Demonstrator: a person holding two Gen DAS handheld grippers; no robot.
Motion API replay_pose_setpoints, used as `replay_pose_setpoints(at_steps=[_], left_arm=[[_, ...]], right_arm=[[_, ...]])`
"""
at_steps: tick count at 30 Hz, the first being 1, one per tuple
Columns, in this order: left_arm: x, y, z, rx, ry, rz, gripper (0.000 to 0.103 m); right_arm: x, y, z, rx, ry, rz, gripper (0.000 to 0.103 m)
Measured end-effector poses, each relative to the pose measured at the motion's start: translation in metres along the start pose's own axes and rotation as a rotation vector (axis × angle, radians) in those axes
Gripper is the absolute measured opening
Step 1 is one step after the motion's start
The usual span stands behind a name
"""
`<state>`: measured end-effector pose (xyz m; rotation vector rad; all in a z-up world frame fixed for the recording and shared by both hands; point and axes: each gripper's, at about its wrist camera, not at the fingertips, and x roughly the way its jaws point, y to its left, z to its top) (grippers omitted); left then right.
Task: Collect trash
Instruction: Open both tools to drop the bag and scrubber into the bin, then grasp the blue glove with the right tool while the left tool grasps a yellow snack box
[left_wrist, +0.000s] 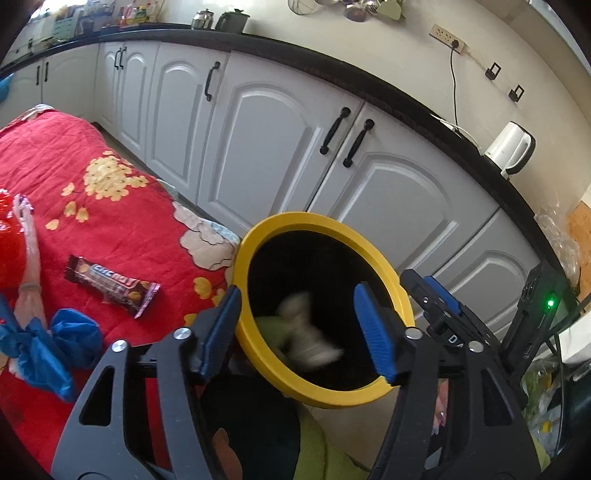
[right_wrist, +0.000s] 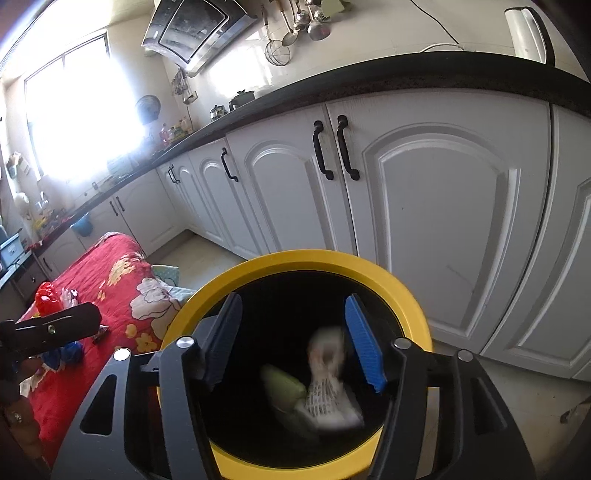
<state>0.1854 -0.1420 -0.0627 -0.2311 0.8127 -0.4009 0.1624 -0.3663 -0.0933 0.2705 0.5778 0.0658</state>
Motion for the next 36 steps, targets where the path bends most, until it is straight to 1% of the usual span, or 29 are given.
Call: replay_pose_setpoints(at_steps=[1, 4, 5, 7, 9, 19, 30, 36], left_arm=[[-0.004, 0.002, 0.000, -0.003, -0.008, 0.006, 0.063], [-0.013, 0.008, -0.001, -0.013, -0.033, 0.014, 0.072], [-0.017, 0.010, -0.001, -0.016, -0.042, 0.018, 0.078], [-0.025, 0.013, 0.000, -0.021, -0.061, 0.032, 0.082], [-0.034, 0.018, 0.001, -0.026, -0.085, 0.044, 0.092], [-0.071, 0.033, 0.005, -0.044, -0.163, 0.092, 0.092], [-0.106, 0.067, 0.004, -0.092, -0.221, 0.165, 0.092], [-0.125, 0.082, 0.001, -0.109, -0.252, 0.195, 0.092]], right_arm=[[0.000, 0.001, 0.000, -0.001, -0.001, 0.002, 0.062], [-0.004, 0.005, 0.002, -0.009, -0.008, 0.009, 0.065], [-0.006, 0.007, 0.002, -0.006, -0.012, 0.013, 0.066], [-0.010, 0.011, 0.004, -0.006, -0.016, 0.028, 0.068], [-0.014, 0.016, 0.006, -0.014, -0.023, 0.037, 0.070], [-0.034, 0.050, 0.013, -0.057, -0.047, 0.109, 0.076], [-0.047, 0.103, 0.008, -0.141, -0.034, 0.209, 0.079], [-0.052, 0.127, 0.003, -0.180, -0.027, 0.246, 0.079]])
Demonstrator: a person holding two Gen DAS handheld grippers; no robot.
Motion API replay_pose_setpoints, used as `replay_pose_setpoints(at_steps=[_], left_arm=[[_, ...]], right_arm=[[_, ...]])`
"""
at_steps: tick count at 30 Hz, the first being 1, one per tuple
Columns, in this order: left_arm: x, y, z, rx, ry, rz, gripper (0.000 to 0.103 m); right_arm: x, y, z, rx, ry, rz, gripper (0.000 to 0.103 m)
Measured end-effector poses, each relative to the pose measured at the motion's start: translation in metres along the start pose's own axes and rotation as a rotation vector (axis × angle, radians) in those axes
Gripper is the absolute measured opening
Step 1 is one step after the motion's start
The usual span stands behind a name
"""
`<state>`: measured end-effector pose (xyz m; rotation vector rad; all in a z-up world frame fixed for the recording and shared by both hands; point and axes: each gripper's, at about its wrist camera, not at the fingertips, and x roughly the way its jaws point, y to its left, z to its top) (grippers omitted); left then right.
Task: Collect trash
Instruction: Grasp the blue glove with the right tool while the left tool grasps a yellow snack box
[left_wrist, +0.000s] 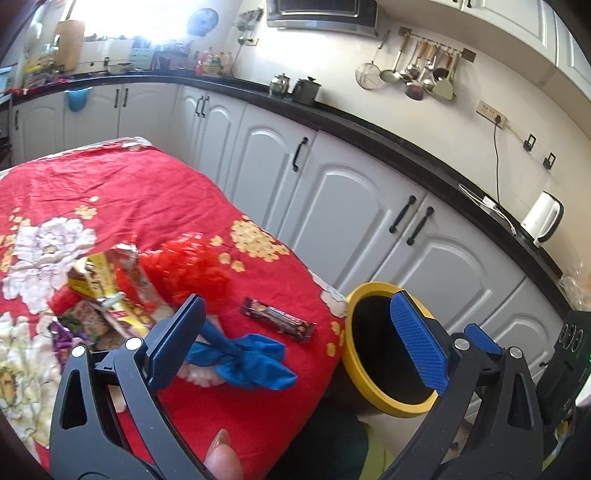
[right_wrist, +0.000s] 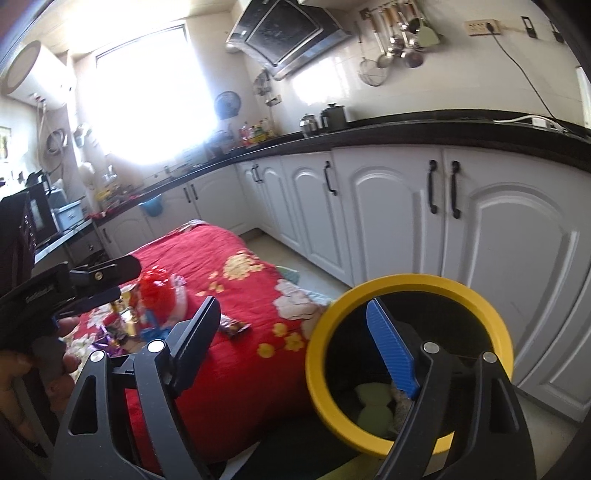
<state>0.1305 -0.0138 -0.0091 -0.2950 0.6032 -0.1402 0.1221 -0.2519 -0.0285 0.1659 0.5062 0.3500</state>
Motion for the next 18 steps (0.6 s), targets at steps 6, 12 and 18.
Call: replay_pose_setpoints(at_steps=[6, 12, 18], left_arm=[[-0.012, 0.020, 0.004, -0.021, -0.020, 0.031, 0.092], [-0.023, 0.043, 0.009, -0.055, -0.043, 0.071, 0.092], [-0.031, 0.066, 0.020, -0.097, -0.072, 0.110, 0.092]], right_arm=[[0.004, 0.028, -0.003, -0.048, 0.018, 0.044, 0.079], [0.010, 0.052, -0.010, -0.086, 0.041, 0.079, 0.080], [0.017, 0.073, -0.014, -0.129, 0.067, 0.112, 0.080]])
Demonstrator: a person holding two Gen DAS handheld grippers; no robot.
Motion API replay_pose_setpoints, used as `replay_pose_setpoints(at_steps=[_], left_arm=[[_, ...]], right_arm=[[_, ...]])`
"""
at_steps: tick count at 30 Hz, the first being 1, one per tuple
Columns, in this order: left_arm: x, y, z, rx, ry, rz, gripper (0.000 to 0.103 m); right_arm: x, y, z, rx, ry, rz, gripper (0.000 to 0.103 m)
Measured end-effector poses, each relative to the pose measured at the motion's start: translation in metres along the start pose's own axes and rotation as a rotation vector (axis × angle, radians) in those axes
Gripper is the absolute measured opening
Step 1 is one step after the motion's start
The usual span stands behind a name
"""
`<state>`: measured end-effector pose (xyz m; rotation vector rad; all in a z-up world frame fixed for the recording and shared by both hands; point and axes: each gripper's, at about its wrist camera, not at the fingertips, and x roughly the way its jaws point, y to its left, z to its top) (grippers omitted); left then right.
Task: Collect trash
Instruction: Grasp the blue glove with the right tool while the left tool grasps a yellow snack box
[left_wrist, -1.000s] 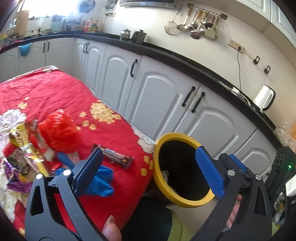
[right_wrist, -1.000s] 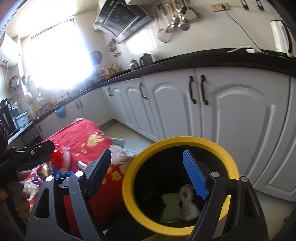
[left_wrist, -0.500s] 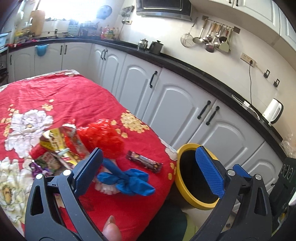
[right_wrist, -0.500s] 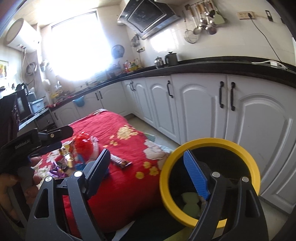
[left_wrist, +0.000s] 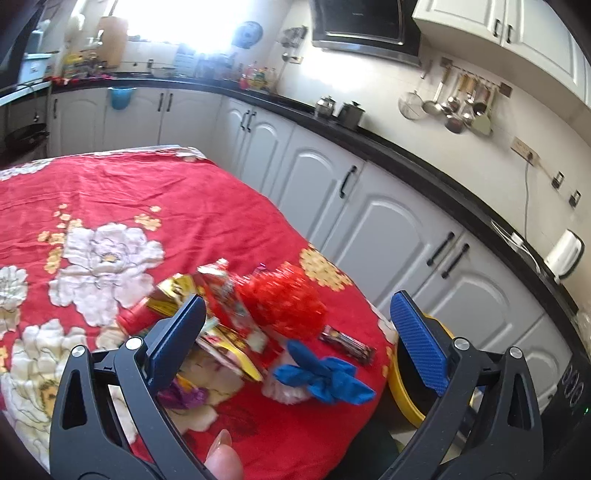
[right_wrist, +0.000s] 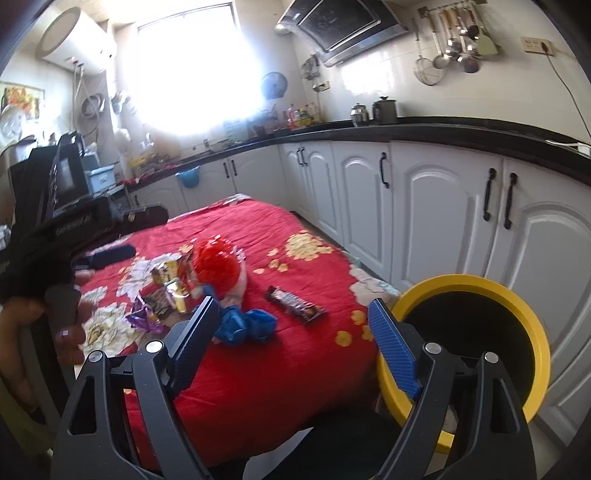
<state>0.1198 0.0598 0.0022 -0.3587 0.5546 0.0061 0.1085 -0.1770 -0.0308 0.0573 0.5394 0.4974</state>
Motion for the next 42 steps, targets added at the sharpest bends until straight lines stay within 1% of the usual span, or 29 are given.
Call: replay_pose_setpoints(at_steps=[9, 11, 14, 16, 17, 19, 23, 25, 30, 32, 36, 39, 41, 42], left_arm=[[0.005, 0.047, 0.015, -0.088, -0.016, 0.070, 0.092], [0.009, 0.058, 0.017, -0.109, -0.008, 0.079, 0.092], [0.016, 0.076, 0.017, -0.139, 0.015, 0.104, 0.091], [0.022, 0.088, 0.016, -0.172, 0.043, 0.102, 0.081], [0.025, 0.092, 0.015, -0.188, 0.057, 0.097, 0.079], [0.032, 0.100, 0.012, -0.219, 0.090, 0.076, 0.069], [0.045, 0.108, 0.005, -0.265, 0.144, 0.039, 0.066], [0.051, 0.110, 0.002, -0.276, 0.161, 0.041, 0.066], [0.059, 0.108, 0.003, -0.258, 0.163, 0.051, 0.066], [0.062, 0.109, 0.006, -0.266, 0.166, 0.052, 0.064], [0.069, 0.107, 0.006, -0.249, 0.190, 0.062, 0.055], [0.070, 0.107, 0.003, -0.253, 0.195, 0.058, 0.052], [0.070, 0.106, 0.002, -0.251, 0.195, 0.063, 0.047], [0.070, 0.106, 0.002, -0.252, 0.196, 0.065, 0.040]], right_arm=[[0.030, 0.025, -0.003, -0.058, 0.071, 0.048, 0.080], [0.039, 0.031, -0.004, -0.079, 0.089, 0.057, 0.080], [0.051, 0.034, -0.005, -0.076, 0.116, 0.072, 0.080], [0.060, 0.035, -0.005, -0.068, 0.136, 0.075, 0.080], [0.065, 0.035, -0.005, -0.066, 0.146, 0.076, 0.080], [0.074, 0.036, -0.005, -0.069, 0.162, 0.072, 0.080], [0.087, 0.036, -0.007, -0.066, 0.187, 0.078, 0.078], [0.092, 0.035, -0.008, -0.061, 0.201, 0.083, 0.076], [0.099, 0.034, -0.011, -0.046, 0.223, 0.098, 0.068], [0.100, 0.033, -0.012, -0.039, 0.230, 0.107, 0.067], [0.102, 0.034, -0.014, -0.033, 0.239, 0.113, 0.064], [0.102, 0.034, -0.015, -0.031, 0.242, 0.116, 0.062], [0.104, 0.034, -0.015, -0.033, 0.246, 0.116, 0.060], [0.105, 0.035, -0.014, -0.034, 0.248, 0.117, 0.058]])
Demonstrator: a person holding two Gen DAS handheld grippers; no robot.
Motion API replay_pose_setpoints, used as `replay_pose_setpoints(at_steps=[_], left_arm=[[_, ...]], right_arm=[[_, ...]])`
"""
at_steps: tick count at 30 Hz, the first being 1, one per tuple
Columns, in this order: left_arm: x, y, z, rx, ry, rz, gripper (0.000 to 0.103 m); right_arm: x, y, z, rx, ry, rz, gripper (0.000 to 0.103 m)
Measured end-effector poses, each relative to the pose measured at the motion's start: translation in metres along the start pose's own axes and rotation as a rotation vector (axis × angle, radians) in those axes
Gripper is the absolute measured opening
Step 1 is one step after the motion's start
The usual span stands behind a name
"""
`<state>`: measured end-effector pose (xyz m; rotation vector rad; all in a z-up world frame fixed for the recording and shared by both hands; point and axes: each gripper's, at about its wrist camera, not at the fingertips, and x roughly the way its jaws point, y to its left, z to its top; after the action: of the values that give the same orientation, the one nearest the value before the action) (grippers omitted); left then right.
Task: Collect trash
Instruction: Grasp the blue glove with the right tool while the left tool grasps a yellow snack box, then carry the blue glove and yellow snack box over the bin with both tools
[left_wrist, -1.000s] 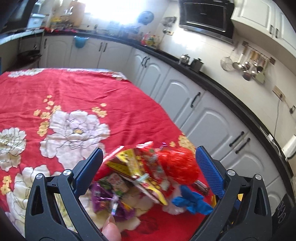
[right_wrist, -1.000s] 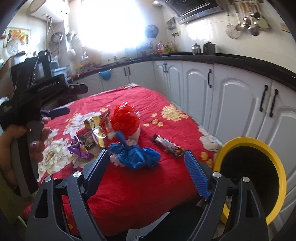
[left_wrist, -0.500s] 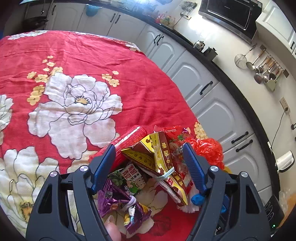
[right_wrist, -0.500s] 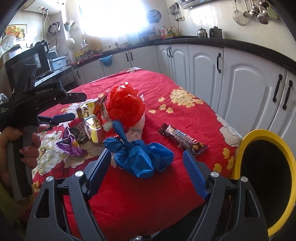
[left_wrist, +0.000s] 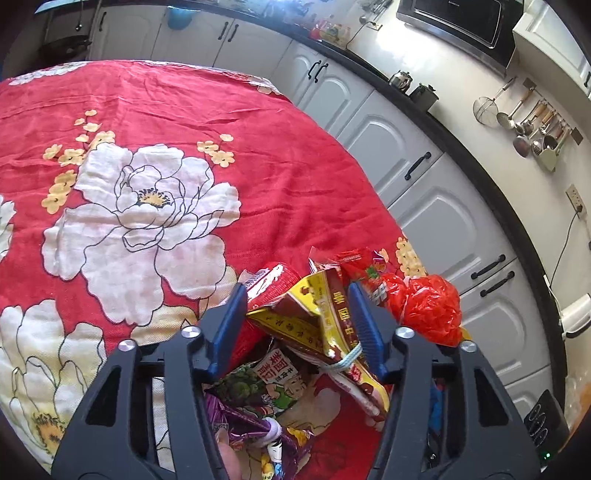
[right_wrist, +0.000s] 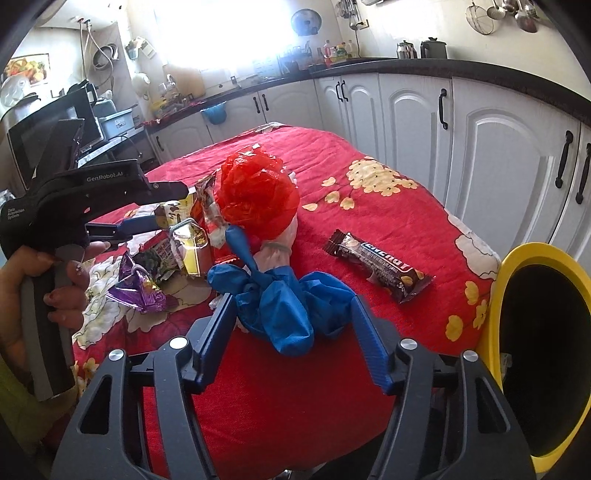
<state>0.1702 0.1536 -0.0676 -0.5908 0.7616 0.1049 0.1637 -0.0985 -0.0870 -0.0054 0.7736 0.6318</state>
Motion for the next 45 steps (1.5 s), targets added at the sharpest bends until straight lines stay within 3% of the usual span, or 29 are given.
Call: replay_pose_setpoints(at_steps=[2, 10, 18, 33, 45], left_arm=[[0.001, 0.001, 0.000, -0.009, 0.002, 0.005, 0.033], [-0.006, 0.004, -0.003, -0.016, 0.015, -0.008, 0.032], [-0.020, 0.002, -0.001, -0.025, 0.006, -0.038, 0.032], [-0.064, -0.023, 0.007, 0.040, -0.102, -0.044, 0.032], [-0.072, -0.064, -0.005, 0.120, -0.118, -0.094, 0.032]], right_arm=[[0.001, 0.000, -0.001, 0.000, 0.006, 0.003, 0.054], [-0.002, 0.003, -0.003, -0.019, 0.001, 0.008, 0.027], [-0.013, 0.001, -0.004, -0.017, -0.021, 0.012, 0.010], [-0.053, 0.002, 0.004, -0.020, -0.131, 0.009, 0.008], [-0.085, -0.018, 0.005, 0.014, -0.202, -0.039, 0.008]])
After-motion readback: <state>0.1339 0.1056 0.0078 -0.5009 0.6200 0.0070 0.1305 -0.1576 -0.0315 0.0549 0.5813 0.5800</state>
